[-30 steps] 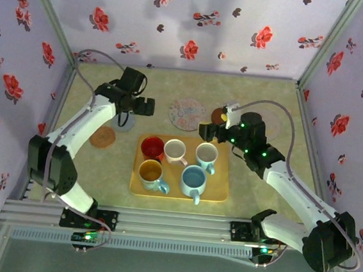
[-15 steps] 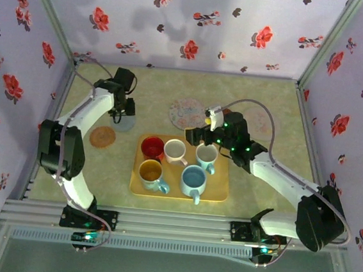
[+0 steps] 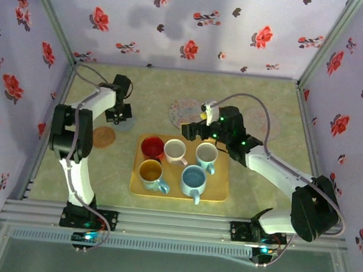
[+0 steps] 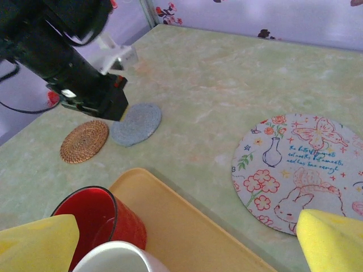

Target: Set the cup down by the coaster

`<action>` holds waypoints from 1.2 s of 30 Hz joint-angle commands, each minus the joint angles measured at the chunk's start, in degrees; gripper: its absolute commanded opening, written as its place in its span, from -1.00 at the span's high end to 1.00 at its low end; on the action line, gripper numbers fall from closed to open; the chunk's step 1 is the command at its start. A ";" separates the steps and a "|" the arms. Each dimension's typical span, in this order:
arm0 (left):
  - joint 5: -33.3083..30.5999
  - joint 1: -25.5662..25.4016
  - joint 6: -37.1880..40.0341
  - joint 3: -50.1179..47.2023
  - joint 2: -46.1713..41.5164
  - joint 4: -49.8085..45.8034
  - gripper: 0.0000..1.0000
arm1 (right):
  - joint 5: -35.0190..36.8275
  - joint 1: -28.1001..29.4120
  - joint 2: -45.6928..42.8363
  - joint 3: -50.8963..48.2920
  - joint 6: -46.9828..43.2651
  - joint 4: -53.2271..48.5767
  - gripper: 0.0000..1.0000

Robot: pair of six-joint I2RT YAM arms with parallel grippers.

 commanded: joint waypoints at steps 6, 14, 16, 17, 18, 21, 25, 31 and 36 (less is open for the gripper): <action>0.21 0.78 0.95 4.89 6.65 -0.30 1.00 | 1.02 0.40 1.63 2.85 -1.58 0.17 -0.99; 3.52 0.16 3.41 10.63 12.47 -0.67 1.00 | 1.88 0.41 2.57 3.61 -1.83 -0.29 -0.99; 4.24 -0.26 3.54 12.20 13.70 -1.00 1.00 | 2.09 0.40 2.57 3.61 -2.01 -0.61 -0.99; 4.98 -0.50 3.64 12.84 14.25 -1.01 1.00 | 2.24 0.37 2.51 3.49 -2.10 -0.79 -0.99; 5.78 -0.74 3.72 13.48 14.71 -1.00 1.00 | 2.42 0.33 2.51 3.52 -2.10 -1.00 -0.99; 8.29 -2.00 4.70 15.41 15.86 -0.66 1.00 | 2.95 0.27 2.29 3.31 -2.21 -1.23 -0.99; 11.57 -4.09 6.85 17.87 17.34 -0.50 1.00 | 3.63 0.33 2.06 3.00 -2.28 -1.33 -0.99; 14.89 -6.61 8.03 20.52 19.10 -0.94 1.00 | 4.69 0.23 1.57 2.78 -2.50 -1.41 -0.99; 15.26 -7.84 7.86 21.71 20.29 -1.53 1.00 | 5.32 -0.01 0.99 2.39 -2.54 -1.41 -0.99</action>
